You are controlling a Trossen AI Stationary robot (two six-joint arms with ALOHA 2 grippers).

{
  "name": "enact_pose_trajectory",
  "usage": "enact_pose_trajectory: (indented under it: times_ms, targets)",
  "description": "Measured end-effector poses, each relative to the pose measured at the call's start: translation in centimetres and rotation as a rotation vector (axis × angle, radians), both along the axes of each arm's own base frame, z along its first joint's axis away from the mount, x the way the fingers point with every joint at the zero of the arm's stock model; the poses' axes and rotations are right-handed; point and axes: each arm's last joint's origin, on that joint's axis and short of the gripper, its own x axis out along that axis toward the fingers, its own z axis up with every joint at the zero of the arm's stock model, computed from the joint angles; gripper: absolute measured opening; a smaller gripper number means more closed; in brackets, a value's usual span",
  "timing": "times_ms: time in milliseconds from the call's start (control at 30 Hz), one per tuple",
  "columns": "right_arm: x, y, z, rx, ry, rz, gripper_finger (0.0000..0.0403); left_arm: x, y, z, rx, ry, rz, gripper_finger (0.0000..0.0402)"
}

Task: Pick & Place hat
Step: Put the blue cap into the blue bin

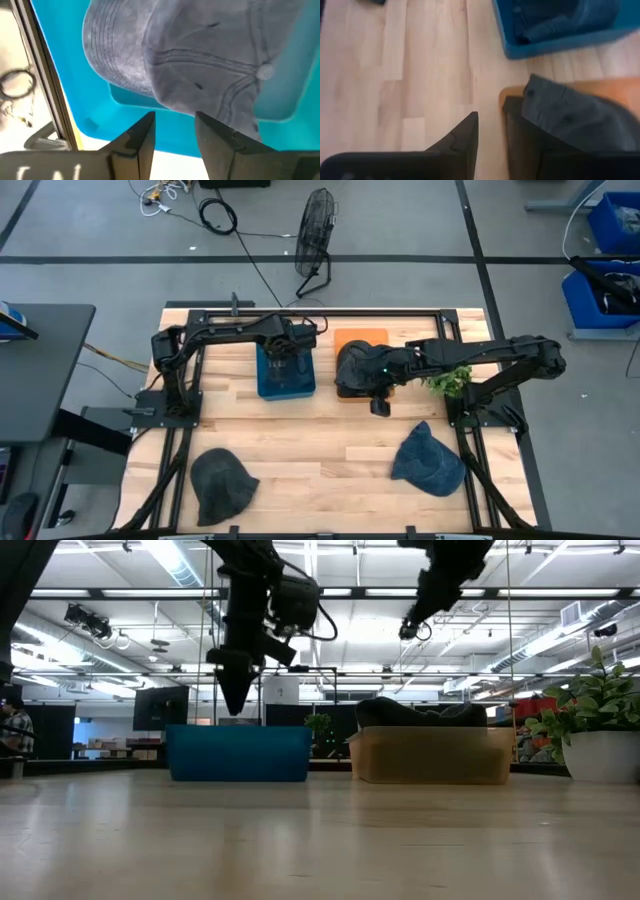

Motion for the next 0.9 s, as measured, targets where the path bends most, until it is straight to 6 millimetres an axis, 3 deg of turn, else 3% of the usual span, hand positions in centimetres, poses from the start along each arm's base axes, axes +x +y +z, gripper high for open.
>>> enact_pose_trajectory:
  times_ms: [167, 300, 400, 533, 667, 900]
  targets:
    - [-1.0, 1.7, 1.7, 0.035, 0.080, 0.013, 0.0110, -1.0, -1.0, 3.0, 0.027, -0.091, -0.022, 0.0123]
    - [-1.7, 3.5, 1.4, 0.111, 0.147, 0.098, 0.0110, -3.4, -1.7, 7.4, 0.070, -0.248, 0.003, 0.0123]
    - [-1.7, 5.0, 1.2, 0.212, 0.179, 0.036, 0.0110, -5.6, -2.2, 10.6, 0.107, -0.394, 0.034, 0.0124]
    - [-2.3, 6.3, 1.1, 0.363, 0.264, -0.133, 0.0110, -8.1, -2.8, 13.8, 0.136, -0.567, 0.106, 0.0122]
    - [-3.5, 7.0, 0.6, 0.476, 0.407, -0.454, 0.0110, -10.0, -3.4, 15.5, 0.137, -0.666, 0.173, 0.0122]
    - [-6.3, 7.9, -3.7, 0.458, 0.662, -0.971, 0.0110, -11.3, -3.8, 16.4, 0.131, -0.724, 0.222, 0.0122]
